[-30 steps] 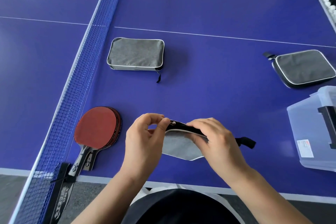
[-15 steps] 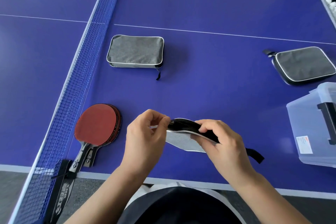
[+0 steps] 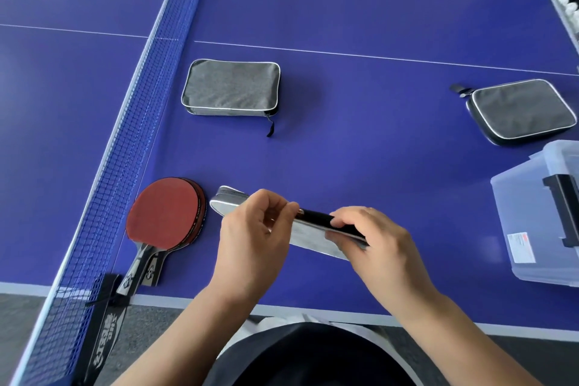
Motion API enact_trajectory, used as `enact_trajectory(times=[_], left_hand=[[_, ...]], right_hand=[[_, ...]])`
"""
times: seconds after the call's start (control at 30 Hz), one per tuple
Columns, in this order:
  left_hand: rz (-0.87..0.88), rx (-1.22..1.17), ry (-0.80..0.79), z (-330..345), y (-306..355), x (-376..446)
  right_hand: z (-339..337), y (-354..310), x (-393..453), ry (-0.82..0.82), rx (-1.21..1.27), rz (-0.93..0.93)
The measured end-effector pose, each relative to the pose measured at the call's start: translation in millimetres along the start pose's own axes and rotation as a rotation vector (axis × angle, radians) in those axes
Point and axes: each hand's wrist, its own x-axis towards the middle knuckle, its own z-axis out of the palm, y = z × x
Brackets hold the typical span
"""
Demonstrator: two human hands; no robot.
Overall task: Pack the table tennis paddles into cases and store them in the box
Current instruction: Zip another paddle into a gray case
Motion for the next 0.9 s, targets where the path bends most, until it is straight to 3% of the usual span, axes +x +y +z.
enact_trajectory(times=[0.2, 0.6, 0.8, 0.9], left_hand=[[-0.147, 0.098, 0.131, -18, -35, 25], [0.11, 0.098, -0.058, 10, 1, -3], [-0.008, 0.158, 0.085, -13, -20, 24], [-0.128, 0.087, 0.069, -18, -30, 31]], right_hand=[[-3, 18, -25, 0.052, 0.059, 0.063], [30, 5, 6, -0.18, -0.203, 0.092], [18, 10, -2, -0.193, -0.091, 0.126], [13, 9, -9, -0.16, -0.08, 0.138]])
